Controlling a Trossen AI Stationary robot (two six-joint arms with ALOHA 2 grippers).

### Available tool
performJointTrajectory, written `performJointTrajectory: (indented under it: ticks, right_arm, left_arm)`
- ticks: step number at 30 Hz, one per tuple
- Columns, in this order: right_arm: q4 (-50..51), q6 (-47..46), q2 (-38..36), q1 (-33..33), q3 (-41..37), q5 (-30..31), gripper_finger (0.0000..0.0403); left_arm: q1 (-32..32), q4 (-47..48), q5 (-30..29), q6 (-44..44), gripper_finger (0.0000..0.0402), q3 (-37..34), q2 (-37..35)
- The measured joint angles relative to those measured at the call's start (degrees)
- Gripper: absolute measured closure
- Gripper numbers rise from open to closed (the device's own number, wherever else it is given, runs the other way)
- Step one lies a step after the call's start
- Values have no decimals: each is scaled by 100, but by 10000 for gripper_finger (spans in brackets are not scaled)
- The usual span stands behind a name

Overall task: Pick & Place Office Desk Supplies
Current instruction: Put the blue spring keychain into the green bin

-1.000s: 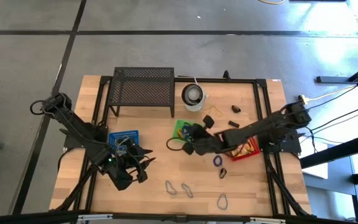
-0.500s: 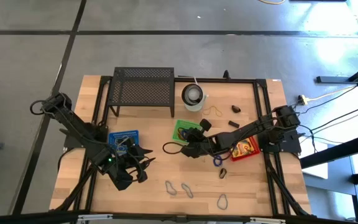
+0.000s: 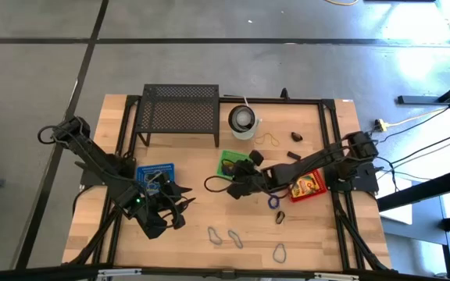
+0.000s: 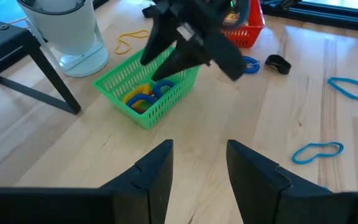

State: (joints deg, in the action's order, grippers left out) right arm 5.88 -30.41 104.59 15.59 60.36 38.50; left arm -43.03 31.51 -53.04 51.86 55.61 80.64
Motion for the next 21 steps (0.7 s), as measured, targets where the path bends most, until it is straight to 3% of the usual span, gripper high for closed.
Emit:
performJointTrajectory:
  ticks: [8, 11, 17, 21]
  right_arm:
    - [750, -171, -848, 257, 2, -126, 215]
    - [1034, -400, -1129, 476, 4, -773, 222]
    - [1511, -792, -1201, 1074, 4, -2774, 239]
    - [1971, -1425, -1031, 1528, 2, -2980, 247]
  left_arm:
    - [0, 1, 11, -66, 258, 0, 0]
    - [0, 2, 22, -66, 258, 0, 0]
    - [0, 0, 58, -61, 258, 2, 0]
    - [0, 0, 63, 52, 258, 2, 0]
